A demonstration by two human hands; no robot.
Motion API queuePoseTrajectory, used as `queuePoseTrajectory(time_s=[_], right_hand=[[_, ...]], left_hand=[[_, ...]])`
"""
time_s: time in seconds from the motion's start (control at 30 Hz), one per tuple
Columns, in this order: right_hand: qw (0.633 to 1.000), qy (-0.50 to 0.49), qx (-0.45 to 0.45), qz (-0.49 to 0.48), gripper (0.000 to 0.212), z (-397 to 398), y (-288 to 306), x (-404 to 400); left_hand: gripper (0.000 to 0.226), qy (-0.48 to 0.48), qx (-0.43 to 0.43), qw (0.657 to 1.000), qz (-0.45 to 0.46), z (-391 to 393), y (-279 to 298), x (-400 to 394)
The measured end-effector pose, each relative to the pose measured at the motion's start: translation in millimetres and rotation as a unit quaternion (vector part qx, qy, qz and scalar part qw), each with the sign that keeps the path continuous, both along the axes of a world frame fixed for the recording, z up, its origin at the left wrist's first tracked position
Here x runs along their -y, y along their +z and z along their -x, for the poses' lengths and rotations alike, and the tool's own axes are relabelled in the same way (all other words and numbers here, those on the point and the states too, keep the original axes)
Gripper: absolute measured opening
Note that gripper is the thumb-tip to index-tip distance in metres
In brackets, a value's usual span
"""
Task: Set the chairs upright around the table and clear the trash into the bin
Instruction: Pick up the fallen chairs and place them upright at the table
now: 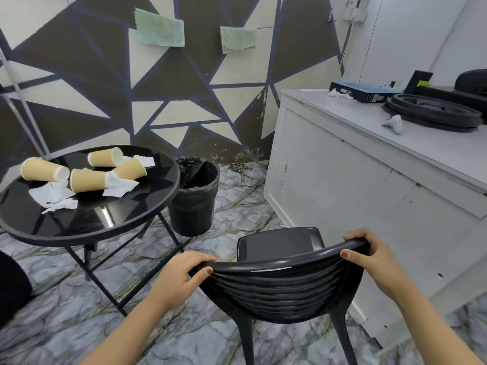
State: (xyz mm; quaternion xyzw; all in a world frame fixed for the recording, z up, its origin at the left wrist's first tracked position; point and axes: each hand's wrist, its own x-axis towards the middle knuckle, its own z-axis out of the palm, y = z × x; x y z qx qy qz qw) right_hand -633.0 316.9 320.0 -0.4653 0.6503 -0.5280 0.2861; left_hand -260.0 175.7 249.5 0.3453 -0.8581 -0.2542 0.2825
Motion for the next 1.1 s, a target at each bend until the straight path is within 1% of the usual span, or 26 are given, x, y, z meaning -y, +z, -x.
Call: queuePoseTrajectory(time_s=[0.07,0.13,0.23,0.3,0.37,0.47,0.57,0.6,0.63,0.7,0.73,0.77,0.83,0.87,0.9,0.93,1.03,1.1], right_hand=[[1.000,-0.009,0.008,0.004,0.072,6.8,-1.7,-1.4],[1.000,-0.004,0.021,0.009,0.070,10.3,-0.6,-3.3],[0.999,0.001,0.046,0.004,0.055,18.6,0.9,-7.0],[0.999,-0.004,0.051,0.003,0.060,28.8,0.1,-9.6],[0.998,-0.014,0.063,0.003,0.063,39.0,-1.6,-12.4],[0.996,-0.029,0.079,0.006,0.063,53.7,-4.9,-15.9],[0.995,-0.049,0.084,0.017,0.062,67.3,-12.7,-18.7],[0.994,-0.055,0.090,0.019,0.059,70.7,-15.7,-19.5],[0.994,-0.056,0.096,0.019,0.051,72.7,-17.9,-20.0],[0.991,-0.057,0.116,0.028,0.025,75.2,-21.6,-21.2],[0.990,-0.065,0.119,0.034,0.022,76.8,-24.7,-22.1],[0.989,-0.077,0.122,0.038,0.023,77.9,-27.2,-23.6],[0.985,-0.108,0.124,0.050,0.048,80.4,-31.1,-27.0],[0.983,-0.123,0.124,0.057,0.057,82.8,-33.4,-28.0],[0.981,-0.134,0.122,0.064,0.060,84.7,-35.0,-28.4],[0.981,-0.138,0.120,0.066,0.062,85.5,-35.6,-28.5],[0.981,-0.137,0.118,0.063,0.056,84.2,-32.0,-22.8],[0.980,-0.143,0.122,0.065,0.063,83.3,-28.5,-12.6]], left_hand=[[0.039,-0.005,-0.009,1.000,0.003,1.5,-4.3,3.4],[0.041,-0.004,-0.033,0.999,0.001,5.2,-8.8,4.7],[0.041,0.039,-0.091,0.994,-0.050,12.5,-16.1,5.8],[0.036,0.047,-0.120,0.988,-0.087,19.4,-22.5,7.1],[0.040,0.027,-0.135,0.985,-0.107,30.0,-27.1,8.6],[0.048,0.002,-0.160,0.977,-0.138,52.2,-31.6,9.4],[0.043,0.020,-0.203,0.964,-0.173,70.8,-31.8,12.1],[0.037,0.025,-0.209,0.960,-0.182,76.2,-30.5,14.5],[0.032,0.027,-0.215,0.957,-0.192,81.5,-27.7,17.6],[0.029,0.034,-0.230,0.949,-0.213,92.7,-20.3,26.1],[0.030,0.036,-0.235,0.946,-0.221,99.3,-16.0,31.3],[0.032,0.032,-0.237,0.944,-0.229,105.8,-11.5,36.9],[0.035,0.018,-0.237,0.938,-0.251,118.3,-2.4,48.1],[0.035,0.015,-0.235,0.936,-0.263,123.3,0.8,53.6],[0.035,0.013,-0.235,0.934,-0.270,127.3,3.1,58.2],[0.035,0.011,-0.238,0.932,-0.272,130.5,4.4,62.0],[0.037,0.016,-0.255,0.930,-0.265,137.1,6.8,69.3],[0.043,0.019,-0.270,0.927,-0.261,138.4,8.6,75.5]])
